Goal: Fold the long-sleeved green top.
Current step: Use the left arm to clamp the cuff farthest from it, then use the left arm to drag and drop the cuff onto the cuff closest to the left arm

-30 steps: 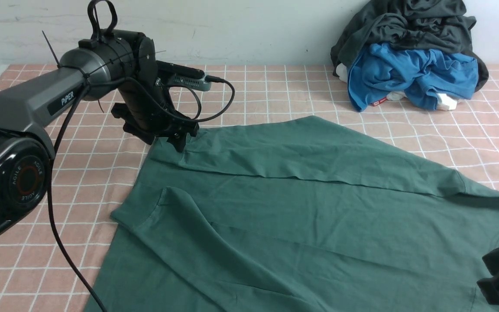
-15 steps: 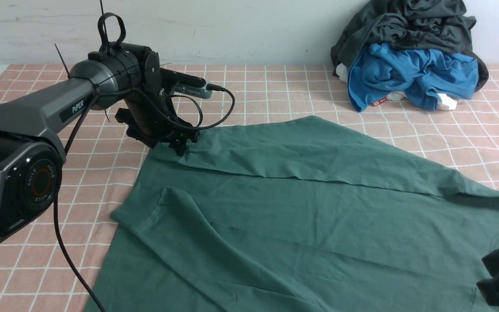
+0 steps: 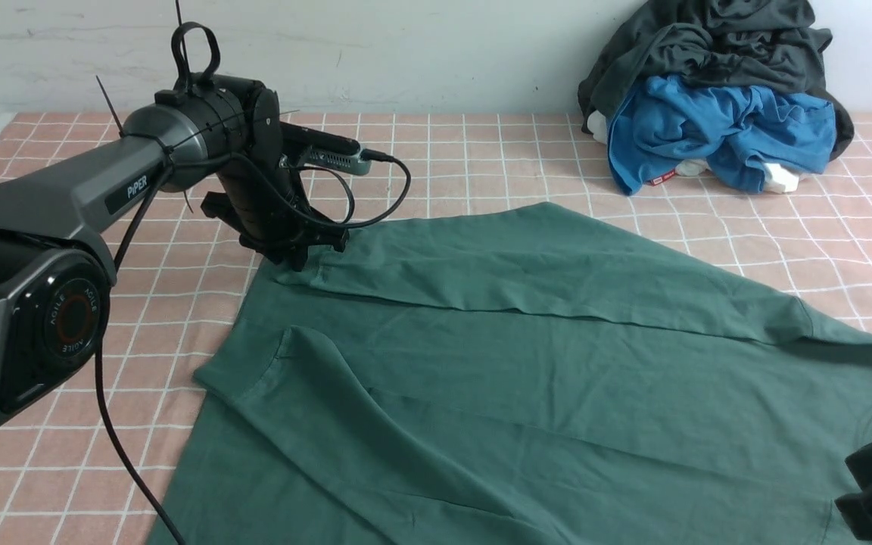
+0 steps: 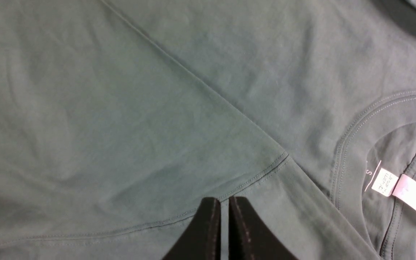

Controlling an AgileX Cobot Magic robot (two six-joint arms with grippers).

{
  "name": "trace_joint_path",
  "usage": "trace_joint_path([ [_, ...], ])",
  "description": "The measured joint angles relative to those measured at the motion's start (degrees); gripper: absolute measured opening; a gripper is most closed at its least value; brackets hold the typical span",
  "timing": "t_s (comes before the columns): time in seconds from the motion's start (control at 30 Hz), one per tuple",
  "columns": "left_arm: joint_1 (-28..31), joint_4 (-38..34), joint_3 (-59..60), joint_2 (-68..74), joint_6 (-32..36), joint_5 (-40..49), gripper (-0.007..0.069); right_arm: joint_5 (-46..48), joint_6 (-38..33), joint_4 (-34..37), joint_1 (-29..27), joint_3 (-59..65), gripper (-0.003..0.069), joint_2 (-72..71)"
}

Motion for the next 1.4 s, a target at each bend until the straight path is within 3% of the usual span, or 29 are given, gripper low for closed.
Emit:
trace_joint_path([
  [0.17, 0.0, 0.0, 0.0, -1.4, 0.0, 1.2, 0.0034, 0.1, 0.0, 0.0, 0.0, 0.0, 0.0031, 0.0],
  [0.33, 0.0, -0.5, 0.0, -2.8, 0.1, 2.8, 0.003, 0.1, 0.0, -0.1, 0.0, 0.0, 0.0031, 0.0],
  [0.63, 0.0, -7.6, 1.7, -11.1, 3.7, 14.5, 0.003, 0.1, -0.5, -1.6, 0.0, 0.0, 0.0031, 0.0],
  [1.03, 0.0, -8.1, 30.9, -33.8, 0.2, 10.6, 0.003, 0.3, -1.1, -1.7, 0.0, 0.0, 0.0031, 0.0],
  [1.4, 0.0, -8.6, 49.6, -50.5, -0.4, 6.5, 0.003, 0.3, -1.2, 0.4, 0.0, 0.0, 0.0031, -1.3],
])
